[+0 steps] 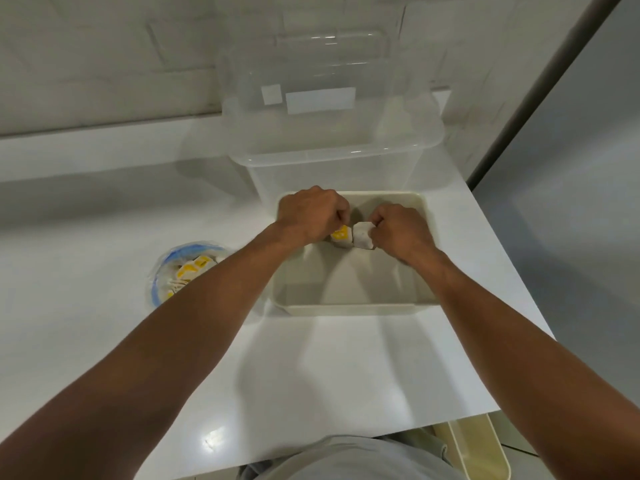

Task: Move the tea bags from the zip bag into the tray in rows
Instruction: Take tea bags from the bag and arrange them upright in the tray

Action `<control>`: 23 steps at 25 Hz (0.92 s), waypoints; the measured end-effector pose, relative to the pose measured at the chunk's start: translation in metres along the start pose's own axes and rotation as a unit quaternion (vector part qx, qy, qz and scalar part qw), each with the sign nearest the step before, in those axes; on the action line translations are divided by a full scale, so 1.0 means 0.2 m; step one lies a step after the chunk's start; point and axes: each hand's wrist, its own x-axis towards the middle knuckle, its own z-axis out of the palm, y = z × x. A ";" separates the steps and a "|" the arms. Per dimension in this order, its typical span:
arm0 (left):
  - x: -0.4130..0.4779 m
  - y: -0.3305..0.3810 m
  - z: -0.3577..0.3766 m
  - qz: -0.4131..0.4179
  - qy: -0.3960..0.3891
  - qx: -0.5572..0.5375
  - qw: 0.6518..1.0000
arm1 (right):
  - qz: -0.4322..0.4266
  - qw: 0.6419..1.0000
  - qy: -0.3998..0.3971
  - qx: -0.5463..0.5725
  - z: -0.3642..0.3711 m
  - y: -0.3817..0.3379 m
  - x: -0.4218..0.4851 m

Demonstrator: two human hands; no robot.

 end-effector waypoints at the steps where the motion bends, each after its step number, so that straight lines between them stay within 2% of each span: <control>1: 0.01 0.00 0.00 0.006 0.006 0.007 1.000 | 0.006 1.000 0.005 -0.002 0.00 0.00 0.01; 7: 0.02 0.05 0.05 0.075 0.054 0.099 0.991 | 0.049 0.998 0.043 0.007 0.06 0.00 0.05; 13: 0.03 0.02 0.11 0.047 0.078 0.038 0.995 | 0.054 0.998 0.011 0.034 0.06 0.00 0.05; 20: -0.03 0.03 0.10 0.070 0.102 0.000 0.992 | 0.056 0.979 -0.001 0.195 0.04 0.01 -0.05; 23: -0.10 0.01 0.09 0.077 0.119 0.062 0.988 | 0.058 0.979 0.021 0.197 0.05 0.02 -0.08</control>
